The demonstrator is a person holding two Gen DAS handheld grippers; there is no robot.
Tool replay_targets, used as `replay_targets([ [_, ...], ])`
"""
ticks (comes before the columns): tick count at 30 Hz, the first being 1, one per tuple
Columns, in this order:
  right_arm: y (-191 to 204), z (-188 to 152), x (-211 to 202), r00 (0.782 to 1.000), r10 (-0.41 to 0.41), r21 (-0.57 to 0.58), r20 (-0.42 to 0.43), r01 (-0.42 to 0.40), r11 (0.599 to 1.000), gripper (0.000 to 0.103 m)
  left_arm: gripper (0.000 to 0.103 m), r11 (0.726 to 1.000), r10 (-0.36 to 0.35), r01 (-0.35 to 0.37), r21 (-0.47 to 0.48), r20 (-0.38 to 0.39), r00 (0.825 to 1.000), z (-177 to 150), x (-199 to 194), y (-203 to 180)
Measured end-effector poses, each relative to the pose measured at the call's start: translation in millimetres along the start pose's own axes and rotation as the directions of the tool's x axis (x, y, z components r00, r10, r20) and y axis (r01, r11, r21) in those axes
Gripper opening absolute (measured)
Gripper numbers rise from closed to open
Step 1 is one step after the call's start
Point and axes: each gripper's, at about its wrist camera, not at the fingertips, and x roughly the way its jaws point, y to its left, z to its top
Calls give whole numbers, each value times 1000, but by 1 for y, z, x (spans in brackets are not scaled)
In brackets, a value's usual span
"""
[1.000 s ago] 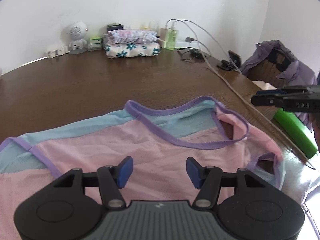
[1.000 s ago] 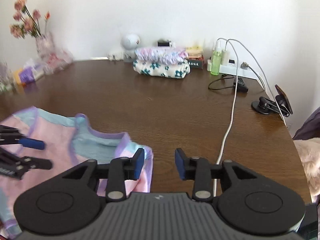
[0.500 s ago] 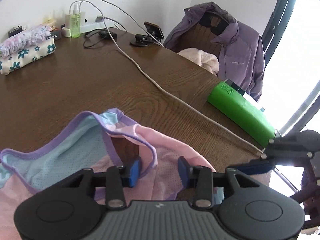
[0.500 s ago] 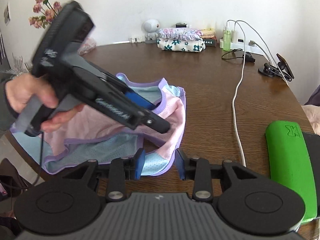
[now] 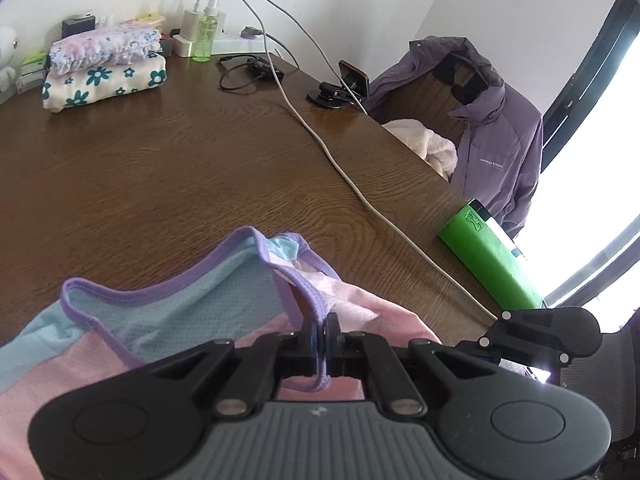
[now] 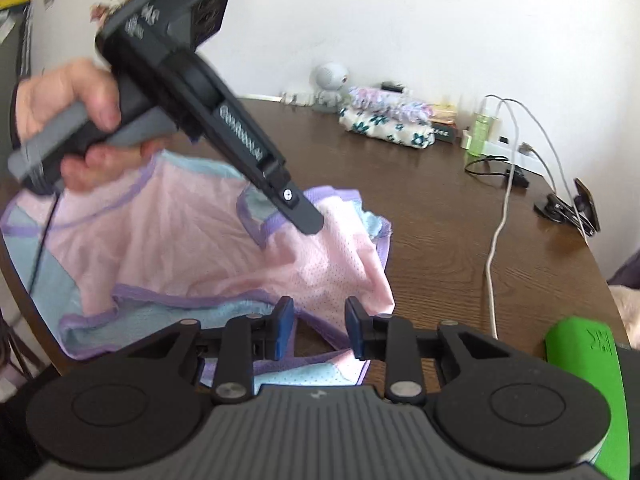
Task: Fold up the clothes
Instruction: 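Grasp the garment edge with the left tool while the right tool pinches the trim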
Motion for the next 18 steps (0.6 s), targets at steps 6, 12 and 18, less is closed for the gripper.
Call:
replay_targets([
  [6,13,2,11,999,16,-183,-44,-24,983,25,3,1000,-1,1,-5,-27,1000,2,5,9],
  [12,27,8,21,999,26,-268,-44,-37,963,8,8,1000,-6,6,-31,-10,1000,0,4,15],
  [18,41,13,4,999,33,-277,32,-23,960,1,8,998,-19,20,-60,11,1000,3,-4,26],
])
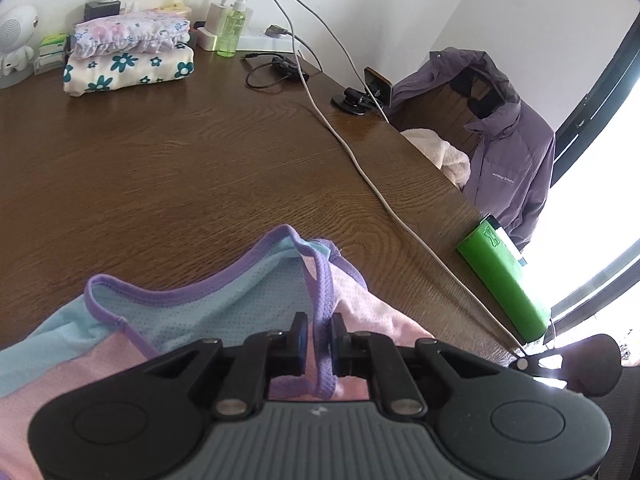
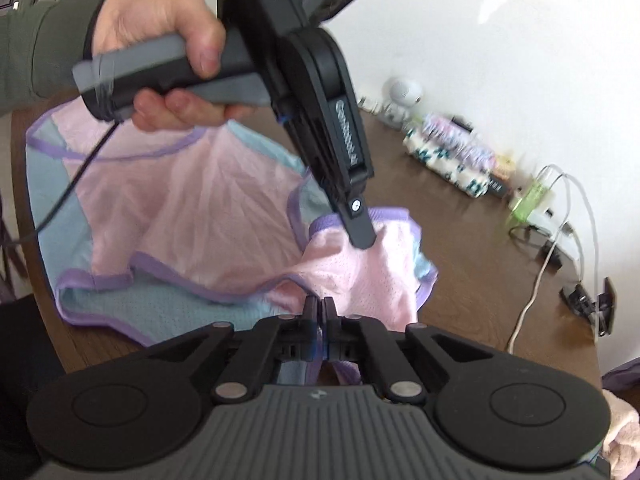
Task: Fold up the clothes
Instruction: 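Grasp the garment edge with the left tool while the right tool pinches the trim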
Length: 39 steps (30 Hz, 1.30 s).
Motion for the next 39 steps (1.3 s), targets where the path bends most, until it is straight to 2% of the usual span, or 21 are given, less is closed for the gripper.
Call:
replay_targets([
  [4,11,7,-15,999,4,13,43,-4,1000,1,8,999,-39,39,-33,7,999,6,-6,19],
  [11,28,4,-3,998,38,89,43,-42,995,2,9,992,-53,52,-115,-9,999,-2,2,48],
  [13,30,4,-1,999,43,110,32,-47,993,4,20,989,-63,59,-133,-20,998,-7,3,53],
  [15,31,3,-2,999,41,111,22,-43,993,8,42,990,-102,100,-96,-16,995,-11,0,50],
  [17,32,3,-4,999,34,114,31,-37,993,16,57,990,-122,120,-68,-16,992,-12,-2,44],
  [18,32,4,-3,999,30,121,37,-34,992,18,59,990,-126,125,-58,-17,992,-13,-2,42],
  [20,31,5,-2,999,22,135,48,-29,990,18,58,993,-109,107,-56,-18,994,-11,0,41],
  [22,32,6,2,999,19,141,45,-25,990,18,51,993,-103,101,-58,-19,995,-9,3,40],
  [23,33,7,5,999,18,142,40,-24,990,18,41,993,-100,99,-59,-24,995,-8,5,39],
  [24,34,7,8,999,16,144,37,-21,989,18,26,994,-98,96,-60,-29,995,-7,8,39],
  [26,35,7,9,999,14,154,42,-20,988,18,12,994,-89,86,-70,-44,995,-5,13,38],
  [31,31,6,-1,998,17,172,58,-26,985,18,10,991,-99,95,-92,-41,994,-2,16,41],
  [34,28,2,-5,999,0,159,33,-5,987,18,14,994,-79,76,-79,-39,996,0,18,37],
  [36,27,-1,-2,1000,-11,150,15,9,989,18,22,995,-82,80,-59,-38,996,2,19,32],
  [38,30,-2,3,1000,-22,129,6,21,991,18,22,995,-83,81,-52,-36,996,2,21,29],
  [39,33,-2,6,1000,-27,115,3,26,993,18,17,996,-78,76,-53,-33,996,2,21,29],
])
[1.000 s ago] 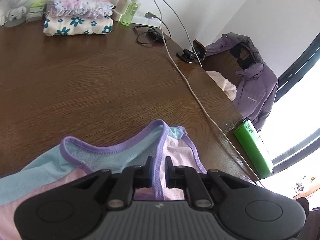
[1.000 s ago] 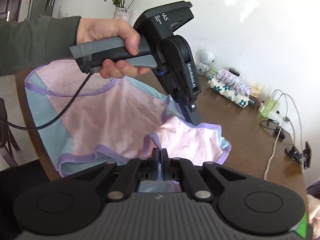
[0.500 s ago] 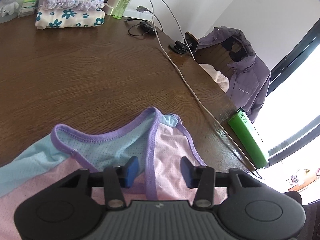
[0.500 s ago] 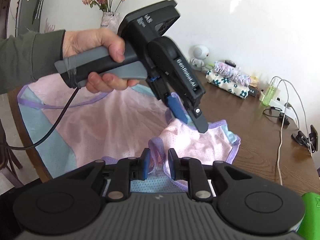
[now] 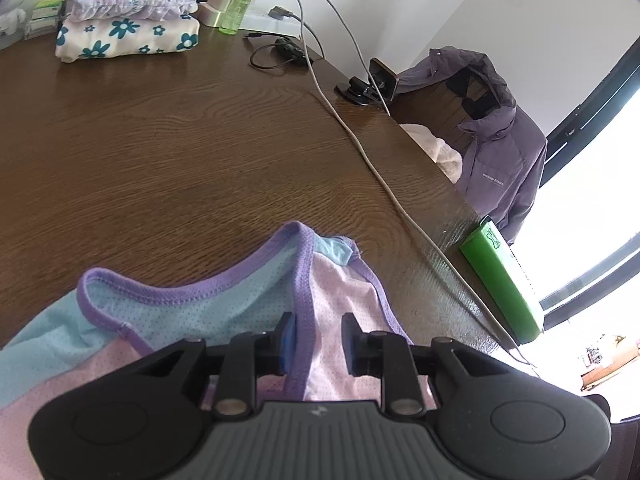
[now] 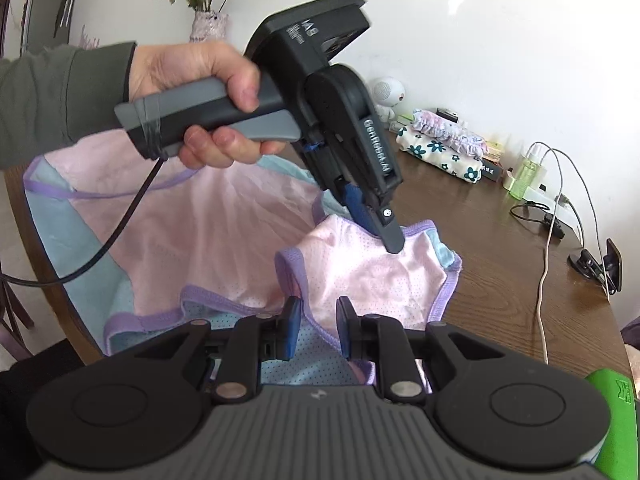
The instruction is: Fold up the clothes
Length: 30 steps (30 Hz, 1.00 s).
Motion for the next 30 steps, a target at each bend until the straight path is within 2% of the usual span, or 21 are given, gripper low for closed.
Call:
replay_targets([
  [2,5,0,4,1000,-16,-24,3,16,1000,13,5,1000,1,-1,-10,11,1000,0,1,1],
  [6,2,3,0,999,-27,8,23,26,1000,5,3,999,-20,20,-42,7,1000,3,2,2],
  [12,-7,12,-15,997,-43,55,71,39,998,2,2,998,-37,40,-46,60,997,8,-13,0],
  [18,0,22,-20,995,-16,26,103,13,1000,2,2,998,-33,37,-53,77,997,0,-34,8],
  [30,27,28,-8,996,37,-36,83,-34,999,2,2,994,-25,33,-99,84,996,-19,-43,34],
])
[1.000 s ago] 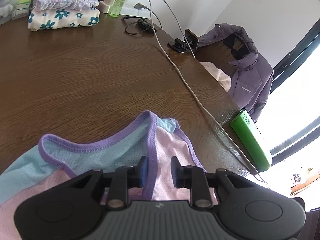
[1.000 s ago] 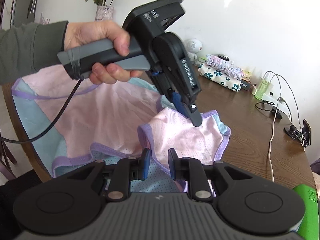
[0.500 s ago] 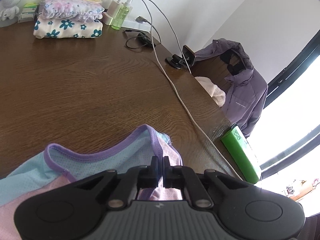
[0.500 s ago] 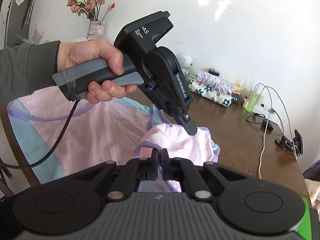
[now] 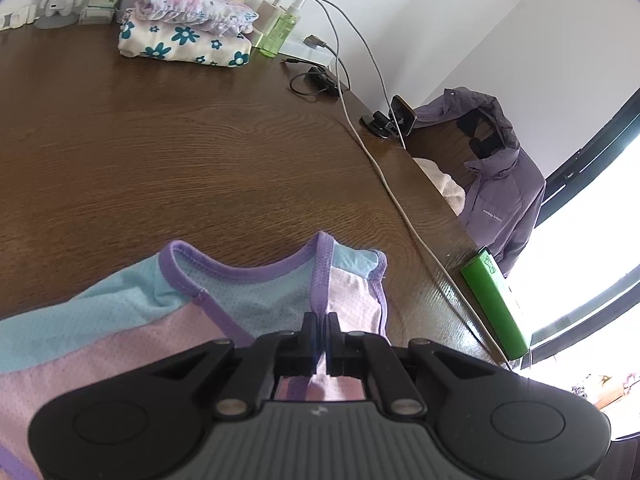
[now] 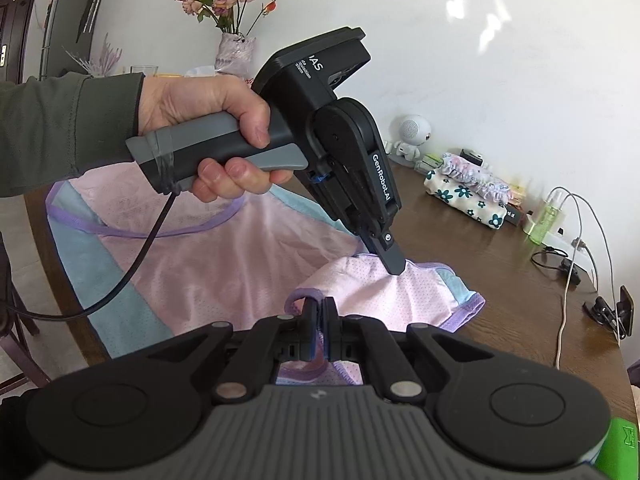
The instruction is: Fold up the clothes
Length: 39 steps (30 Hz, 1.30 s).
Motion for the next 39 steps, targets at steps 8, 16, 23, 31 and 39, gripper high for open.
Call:
replay_targets([
  [8,6,-8,11,997,45,-9,-56,-46,999,4,3,998,51,-50,42,-25,998,-8,10,1],
  [16,1,-15,1,993,104,25,-59,-103,994,14,9,987,100,-105,124,48,994,-12,-13,-10],
  [23,-24,0,9,992,128,186,-8,-124,975,8,15,977,49,-68,200,98,994,-27,-29,-38],
  [31,-14,-10,32,989,130,184,-75,-114,976,6,10,974,92,-99,204,41,995,-51,-9,-23],
  [39,-66,-38,-38,1000,-16,280,2,15,960,7,23,969,24,-45,241,87,996,-46,-29,-41],
])
